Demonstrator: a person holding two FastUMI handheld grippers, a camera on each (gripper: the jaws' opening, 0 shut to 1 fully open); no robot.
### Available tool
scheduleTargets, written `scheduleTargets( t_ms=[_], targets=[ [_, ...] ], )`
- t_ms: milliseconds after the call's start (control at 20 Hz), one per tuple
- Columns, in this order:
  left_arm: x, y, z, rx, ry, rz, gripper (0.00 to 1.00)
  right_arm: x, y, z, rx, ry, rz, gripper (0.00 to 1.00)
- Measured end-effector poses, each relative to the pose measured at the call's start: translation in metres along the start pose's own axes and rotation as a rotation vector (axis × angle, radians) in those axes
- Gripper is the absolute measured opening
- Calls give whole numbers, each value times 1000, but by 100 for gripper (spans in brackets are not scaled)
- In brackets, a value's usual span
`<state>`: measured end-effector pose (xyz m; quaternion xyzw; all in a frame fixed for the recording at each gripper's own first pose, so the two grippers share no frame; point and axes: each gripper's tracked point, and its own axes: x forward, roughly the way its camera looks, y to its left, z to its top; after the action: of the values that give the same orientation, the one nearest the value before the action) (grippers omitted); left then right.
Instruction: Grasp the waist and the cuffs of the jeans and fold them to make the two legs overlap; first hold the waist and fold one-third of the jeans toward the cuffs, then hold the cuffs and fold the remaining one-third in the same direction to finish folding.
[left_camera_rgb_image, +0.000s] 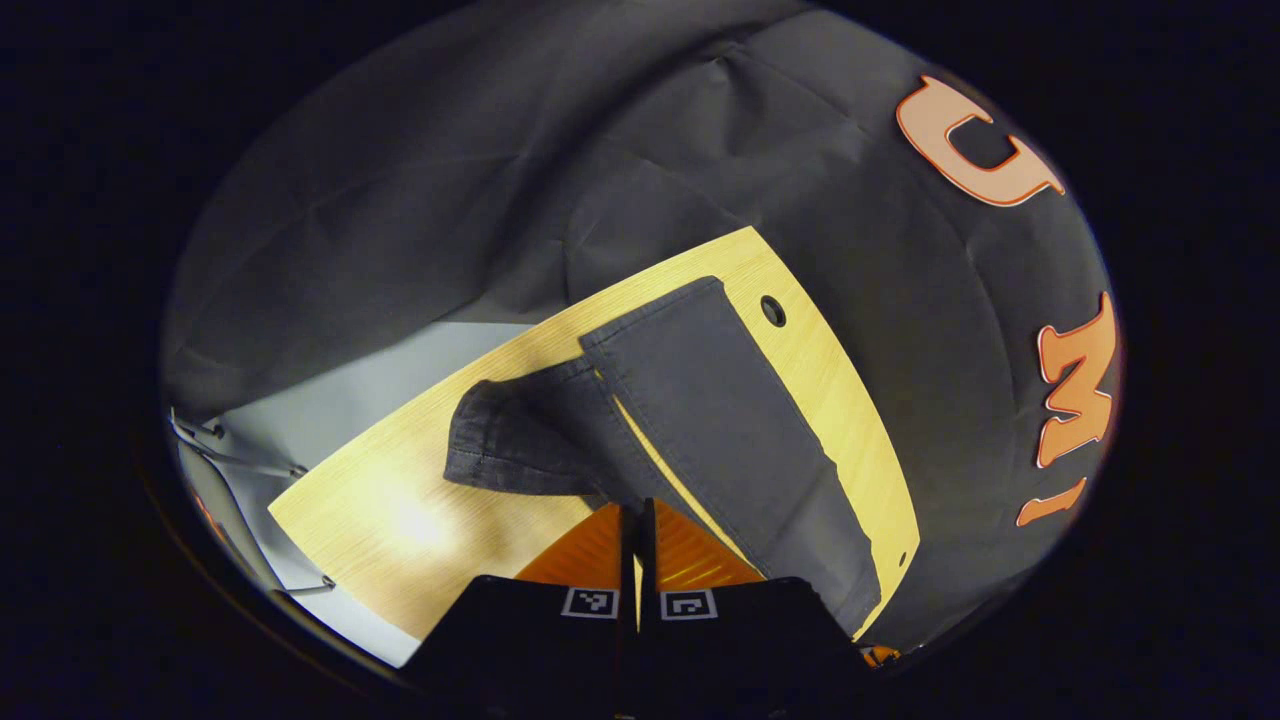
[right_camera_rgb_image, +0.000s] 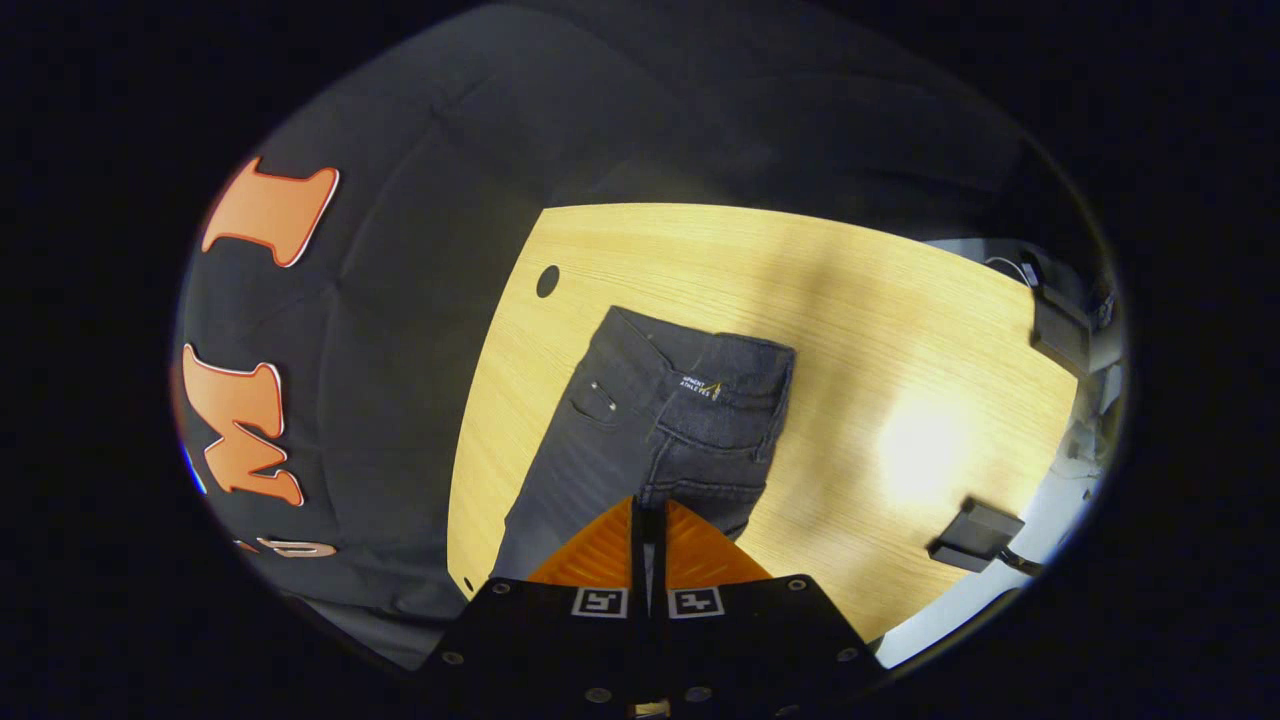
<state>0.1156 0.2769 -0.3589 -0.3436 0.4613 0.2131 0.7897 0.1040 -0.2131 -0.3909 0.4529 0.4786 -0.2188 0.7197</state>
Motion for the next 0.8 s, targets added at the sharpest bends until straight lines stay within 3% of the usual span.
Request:
scheduleTargets(
  t_ms=[350, 800],
  targets=[
    [28, -43, 37, 41, -13, -12, 0, 26, 44, 25, 10, -4, 32, 1],
    [94, -107, 86, 120, -30, 13, 1, 86, 85, 53, 0, 34, 6, 1]
  ],
)
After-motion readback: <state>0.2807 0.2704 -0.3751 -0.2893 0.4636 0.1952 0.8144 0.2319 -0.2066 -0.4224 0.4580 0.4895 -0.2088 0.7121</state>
